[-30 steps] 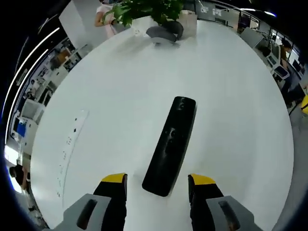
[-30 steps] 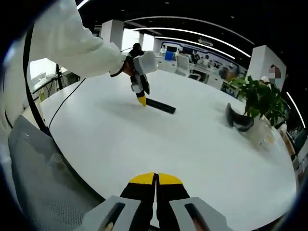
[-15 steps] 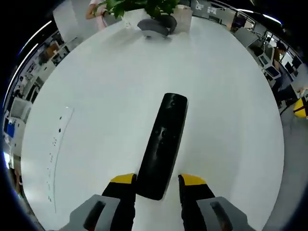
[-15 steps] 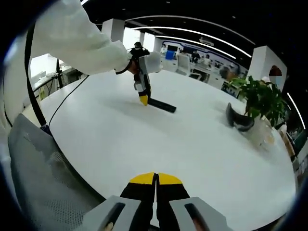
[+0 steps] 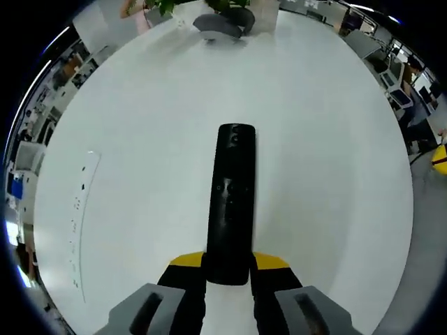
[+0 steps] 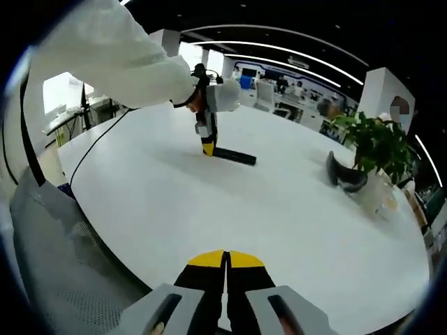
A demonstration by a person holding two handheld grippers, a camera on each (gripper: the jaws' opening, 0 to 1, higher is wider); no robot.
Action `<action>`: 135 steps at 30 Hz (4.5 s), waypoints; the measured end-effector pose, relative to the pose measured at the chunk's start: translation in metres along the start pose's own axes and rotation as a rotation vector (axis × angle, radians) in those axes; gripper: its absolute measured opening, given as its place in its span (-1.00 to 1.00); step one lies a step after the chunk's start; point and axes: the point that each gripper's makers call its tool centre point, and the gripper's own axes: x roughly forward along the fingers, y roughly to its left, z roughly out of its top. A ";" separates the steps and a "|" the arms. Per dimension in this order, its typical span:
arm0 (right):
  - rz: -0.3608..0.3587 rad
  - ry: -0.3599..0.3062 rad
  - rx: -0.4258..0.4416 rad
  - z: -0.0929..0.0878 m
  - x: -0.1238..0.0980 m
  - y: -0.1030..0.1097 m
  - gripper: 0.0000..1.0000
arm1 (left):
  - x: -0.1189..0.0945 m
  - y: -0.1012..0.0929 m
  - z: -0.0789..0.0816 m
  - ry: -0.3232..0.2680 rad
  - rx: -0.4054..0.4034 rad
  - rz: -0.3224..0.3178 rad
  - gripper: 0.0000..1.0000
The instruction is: Press the specified remote control buttons in sequence, fully releasing each button before pressing the next.
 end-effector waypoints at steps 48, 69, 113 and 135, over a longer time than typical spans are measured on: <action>-0.010 -0.038 0.004 -0.001 -0.008 -0.003 -1.00 | -0.005 -0.100 -0.025 0.072 -0.104 0.024 -0.54; 0.003 -0.051 -0.007 0.003 -0.009 0.003 -1.00 | -0.011 -0.144 -0.037 0.020 -0.103 0.023 -0.54; 0.015 -0.098 0.018 0.011 -0.013 0.004 -1.00 | -0.021 -0.237 -0.061 -0.023 -0.042 0.007 -0.53; 0.016 -0.083 -0.015 0.008 -0.012 0.006 -1.00 | -0.023 -0.282 -0.067 -0.021 -0.088 0.017 -0.53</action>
